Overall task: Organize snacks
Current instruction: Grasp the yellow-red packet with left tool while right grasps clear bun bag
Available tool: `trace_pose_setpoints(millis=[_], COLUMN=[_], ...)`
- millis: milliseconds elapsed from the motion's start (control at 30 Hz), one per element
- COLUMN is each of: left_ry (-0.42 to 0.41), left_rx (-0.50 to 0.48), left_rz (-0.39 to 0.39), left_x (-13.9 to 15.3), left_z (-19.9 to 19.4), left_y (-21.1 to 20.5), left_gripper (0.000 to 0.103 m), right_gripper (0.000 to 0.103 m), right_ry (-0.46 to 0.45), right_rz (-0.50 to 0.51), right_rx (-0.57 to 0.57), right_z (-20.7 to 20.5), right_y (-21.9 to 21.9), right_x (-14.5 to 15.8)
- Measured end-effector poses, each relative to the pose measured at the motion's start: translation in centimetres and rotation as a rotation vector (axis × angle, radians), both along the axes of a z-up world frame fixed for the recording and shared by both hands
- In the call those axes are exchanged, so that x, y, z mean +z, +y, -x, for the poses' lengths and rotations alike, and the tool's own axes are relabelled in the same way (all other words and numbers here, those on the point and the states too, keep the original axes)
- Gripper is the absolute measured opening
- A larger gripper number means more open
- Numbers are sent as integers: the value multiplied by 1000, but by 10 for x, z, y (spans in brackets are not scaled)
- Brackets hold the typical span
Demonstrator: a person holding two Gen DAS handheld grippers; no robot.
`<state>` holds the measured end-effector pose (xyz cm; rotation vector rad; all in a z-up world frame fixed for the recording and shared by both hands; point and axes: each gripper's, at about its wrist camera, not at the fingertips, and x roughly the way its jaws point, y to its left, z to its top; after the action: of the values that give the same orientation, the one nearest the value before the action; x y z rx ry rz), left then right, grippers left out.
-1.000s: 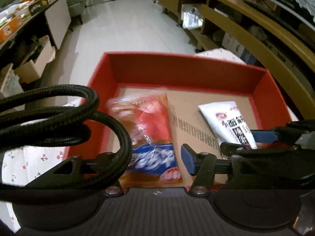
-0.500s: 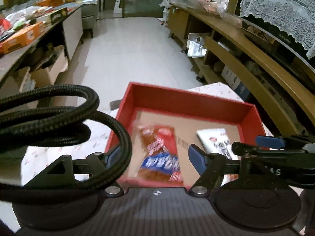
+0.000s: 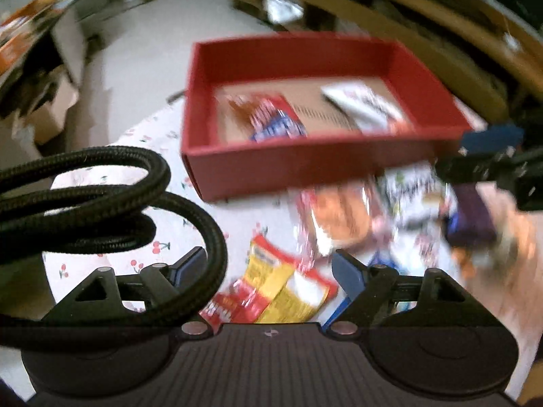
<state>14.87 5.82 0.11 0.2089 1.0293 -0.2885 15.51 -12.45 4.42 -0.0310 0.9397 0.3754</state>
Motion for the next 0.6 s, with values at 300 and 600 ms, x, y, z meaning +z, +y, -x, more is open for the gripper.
trace_pose_setpoints(millis=[300,600], left_ry=[83,84], left_rx=[-134,-89], left_rz=[-6,-39], left_x=[-35,-34], left_z=[-9,23], left_y=[2,-11], left_gripper=[89,76], right_gripper=[62,62], right_ry=[65,92], right_rz=[-6,-8], right_rx=[-47,-154], right_z=[12,12], right_y=[-15,-59], right_x=[-12,-14])
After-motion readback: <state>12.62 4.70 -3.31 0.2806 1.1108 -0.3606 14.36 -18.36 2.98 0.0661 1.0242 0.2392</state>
